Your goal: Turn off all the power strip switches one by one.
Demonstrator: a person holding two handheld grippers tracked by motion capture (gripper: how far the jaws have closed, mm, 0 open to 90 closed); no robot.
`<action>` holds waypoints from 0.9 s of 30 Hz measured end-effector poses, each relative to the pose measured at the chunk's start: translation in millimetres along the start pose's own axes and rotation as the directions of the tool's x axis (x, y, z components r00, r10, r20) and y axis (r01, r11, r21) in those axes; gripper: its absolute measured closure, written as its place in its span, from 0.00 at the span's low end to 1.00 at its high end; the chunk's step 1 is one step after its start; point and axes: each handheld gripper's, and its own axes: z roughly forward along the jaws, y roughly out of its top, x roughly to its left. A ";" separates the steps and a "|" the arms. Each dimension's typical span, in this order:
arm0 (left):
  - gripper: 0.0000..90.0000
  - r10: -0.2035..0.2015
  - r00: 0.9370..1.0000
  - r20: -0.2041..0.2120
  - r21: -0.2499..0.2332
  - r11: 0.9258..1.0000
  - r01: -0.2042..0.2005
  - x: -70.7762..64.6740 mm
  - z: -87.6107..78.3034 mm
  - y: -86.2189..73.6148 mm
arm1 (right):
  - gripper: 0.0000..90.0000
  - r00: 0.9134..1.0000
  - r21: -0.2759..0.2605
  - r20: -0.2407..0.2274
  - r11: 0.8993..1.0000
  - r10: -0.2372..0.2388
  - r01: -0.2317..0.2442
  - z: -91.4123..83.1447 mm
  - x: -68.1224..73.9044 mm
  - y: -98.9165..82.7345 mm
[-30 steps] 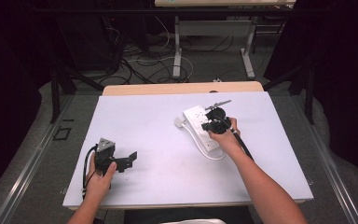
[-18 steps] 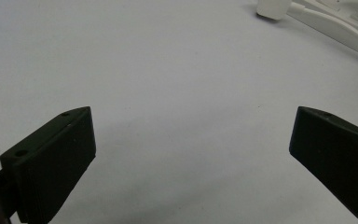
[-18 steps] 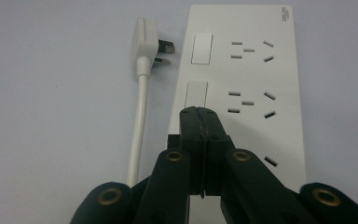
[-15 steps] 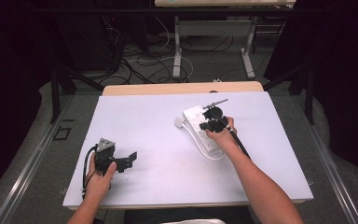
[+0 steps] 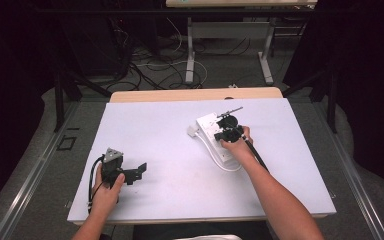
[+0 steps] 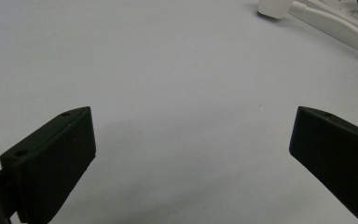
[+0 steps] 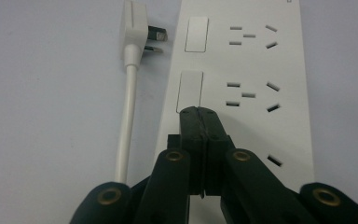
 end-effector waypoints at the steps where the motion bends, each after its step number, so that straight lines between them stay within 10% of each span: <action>1: 0.00 0.000 1.000 0.000 0.000 1.000 0.000 0.1 0.0 0.0 | 1.00 1.000 -0.002 -0.002 1.000 0.006 -0.006 0.6 0.7 0.0; 27: 0.00 -0.003 1.000 0.000 -0.002 1.000 0.003 0.5 -0.1 -0.5 | 1.00 1.000 0.002 0.007 1.000 0.007 -0.007 5.0 4.4 -1.1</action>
